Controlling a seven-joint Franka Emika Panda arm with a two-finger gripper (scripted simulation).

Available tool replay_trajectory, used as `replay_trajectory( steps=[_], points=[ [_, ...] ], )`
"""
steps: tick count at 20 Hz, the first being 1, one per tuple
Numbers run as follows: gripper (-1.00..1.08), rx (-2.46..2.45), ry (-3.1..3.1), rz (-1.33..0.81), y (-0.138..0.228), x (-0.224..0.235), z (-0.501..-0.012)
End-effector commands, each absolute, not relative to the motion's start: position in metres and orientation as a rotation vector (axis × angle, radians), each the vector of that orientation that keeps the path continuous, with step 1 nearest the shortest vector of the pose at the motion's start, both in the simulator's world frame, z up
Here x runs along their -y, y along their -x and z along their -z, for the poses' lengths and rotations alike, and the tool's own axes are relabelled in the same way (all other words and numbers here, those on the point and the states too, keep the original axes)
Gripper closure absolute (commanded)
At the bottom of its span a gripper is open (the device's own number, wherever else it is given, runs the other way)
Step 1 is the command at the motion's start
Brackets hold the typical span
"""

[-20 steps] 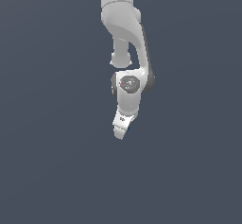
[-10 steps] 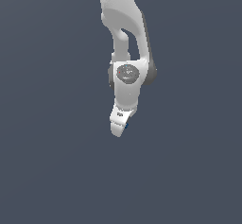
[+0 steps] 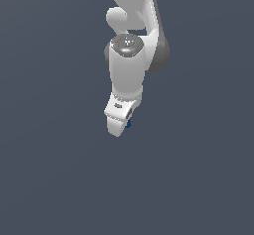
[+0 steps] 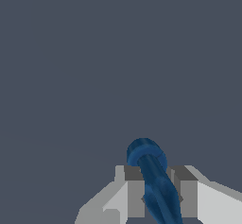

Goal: Pick up the object and move it to a goal position.

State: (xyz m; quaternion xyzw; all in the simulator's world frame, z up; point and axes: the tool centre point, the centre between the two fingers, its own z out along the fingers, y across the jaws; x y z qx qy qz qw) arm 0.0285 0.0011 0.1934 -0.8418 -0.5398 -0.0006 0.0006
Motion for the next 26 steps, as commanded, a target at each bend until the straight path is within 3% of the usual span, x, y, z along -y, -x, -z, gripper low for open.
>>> replay_trajectory(
  steps=[1,13,26],
  points=[
    [1.08,1.695,2.643,0.002,-0.034,0.004,-0.221],
    [1.08,1.694,2.645,0.001,-0.056,0.023,-0.312],
    [1.08,1.693,2.646,0.000,-0.062,0.027,-0.330]
  ],
)
